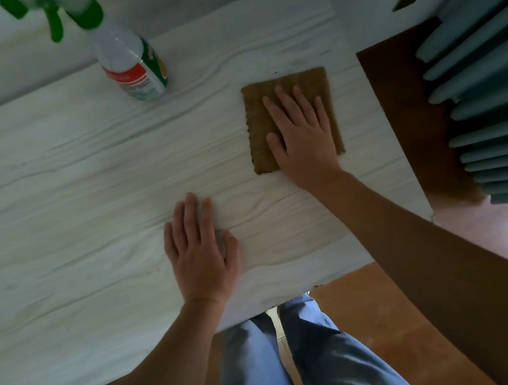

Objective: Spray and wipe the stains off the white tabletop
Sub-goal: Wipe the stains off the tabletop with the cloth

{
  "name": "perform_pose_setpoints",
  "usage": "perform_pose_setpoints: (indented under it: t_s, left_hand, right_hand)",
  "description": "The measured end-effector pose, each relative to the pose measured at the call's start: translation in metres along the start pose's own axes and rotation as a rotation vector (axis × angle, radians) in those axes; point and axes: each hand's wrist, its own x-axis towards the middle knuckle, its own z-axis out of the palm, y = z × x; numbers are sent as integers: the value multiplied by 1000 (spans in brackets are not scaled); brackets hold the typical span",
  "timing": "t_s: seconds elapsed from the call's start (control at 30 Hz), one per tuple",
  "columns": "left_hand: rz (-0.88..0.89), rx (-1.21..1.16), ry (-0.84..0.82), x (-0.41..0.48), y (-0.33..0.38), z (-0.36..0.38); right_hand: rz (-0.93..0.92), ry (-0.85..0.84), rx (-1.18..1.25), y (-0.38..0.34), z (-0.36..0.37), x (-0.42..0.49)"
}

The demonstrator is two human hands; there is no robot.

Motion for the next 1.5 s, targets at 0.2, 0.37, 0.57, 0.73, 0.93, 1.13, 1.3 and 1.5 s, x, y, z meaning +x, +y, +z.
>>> perform_pose_setpoints:
  t_s: [0.2,0.37,0.57,0.73,0.93,1.13,1.3,1.5]
  left_hand:
    - [-5,-3,-6,-1,0,0]
    - [-31,-41,-15,-1,1,1]
    - [-28,-46,21,-1,1,1]
    - [-26,-69,19,-2,3,-1]
    - [-17,-98,-14,-1,0,-3]
    - [48,-127,-145,8,-11,-28]
    - [-65,-291,-183,52,-34,-68]
    - [-419,-605,-121,142,-64,-92]
  right_hand:
    - [169,22,15,39,-12,-80]
    - [251,53,53,63,-14,-171]
    - [314,24,84,67,-14,-232]
    - [308,13,80,72,-21,-228]
    - [382,50,62,65,-26,-226]
    - [334,79,43,48,-25,-220]
    - [288,64,51,13,-23,-209]
    - [236,-6,108,-28,-15,-176]
